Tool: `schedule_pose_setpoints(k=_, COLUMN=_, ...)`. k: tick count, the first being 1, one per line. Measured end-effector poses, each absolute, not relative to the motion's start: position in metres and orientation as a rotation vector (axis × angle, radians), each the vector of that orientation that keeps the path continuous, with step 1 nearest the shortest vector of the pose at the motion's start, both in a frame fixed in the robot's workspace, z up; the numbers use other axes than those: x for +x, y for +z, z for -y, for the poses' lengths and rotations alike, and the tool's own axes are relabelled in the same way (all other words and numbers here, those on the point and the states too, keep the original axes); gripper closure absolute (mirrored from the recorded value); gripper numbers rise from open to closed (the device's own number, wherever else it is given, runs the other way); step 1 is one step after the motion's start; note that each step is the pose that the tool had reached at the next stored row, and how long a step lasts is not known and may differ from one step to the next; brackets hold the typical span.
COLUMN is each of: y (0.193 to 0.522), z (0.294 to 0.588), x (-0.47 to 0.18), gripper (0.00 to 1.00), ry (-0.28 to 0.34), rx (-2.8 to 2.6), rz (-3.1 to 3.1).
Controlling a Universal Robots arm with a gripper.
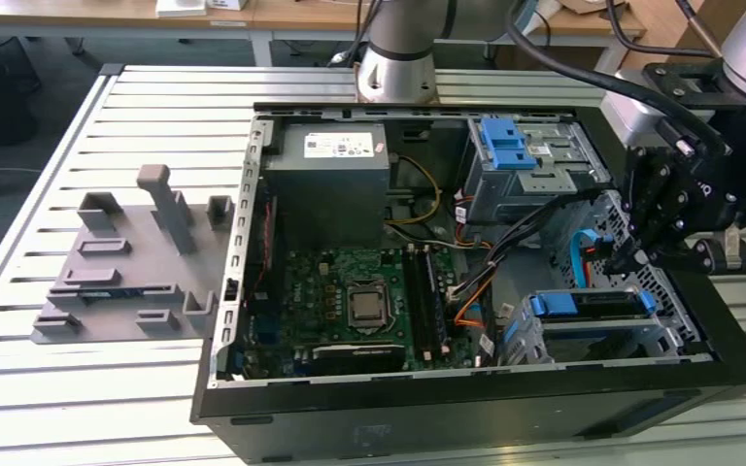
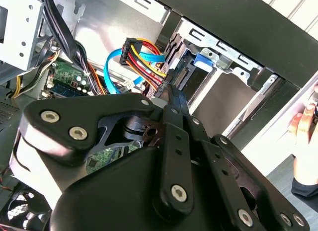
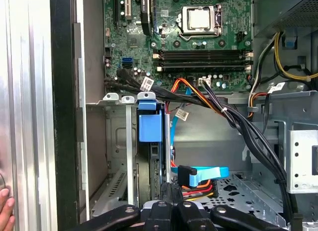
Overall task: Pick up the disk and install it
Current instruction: 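Insert the first disk wire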
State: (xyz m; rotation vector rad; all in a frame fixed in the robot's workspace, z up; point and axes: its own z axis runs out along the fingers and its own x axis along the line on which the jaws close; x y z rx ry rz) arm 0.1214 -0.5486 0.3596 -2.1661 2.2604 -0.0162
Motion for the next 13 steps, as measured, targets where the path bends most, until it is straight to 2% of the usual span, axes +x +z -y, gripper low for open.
schedule_pose_setpoints(k=3, y=0.3586, z=0.5485, x=0.1215, gripper=0.89, ry=-0.016, rx=-2.166, rz=-2.260)
schedule_pose_setpoints(k=4, y=0.3583, z=0.5486, x=0.1216, gripper=0.83, ry=-0.016, rx=-2.166, rz=-2.260)
schedule_pose_setpoints(k=5, y=0.3579, z=0.5485, x=0.1223, gripper=0.83, ry=-0.016, rx=-2.166, rz=-2.260)
schedule_pose_setpoints(k=6, y=0.3576, z=0.5483, x=0.1229, gripper=0.76, ry=-0.016, rx=-2.166, rz=-2.260)
schedule_pose_setpoints(k=13, y=0.3548, z=0.5477, x=0.1226, gripper=0.76, ry=-0.020, rx=-2.164, rz=-2.258)
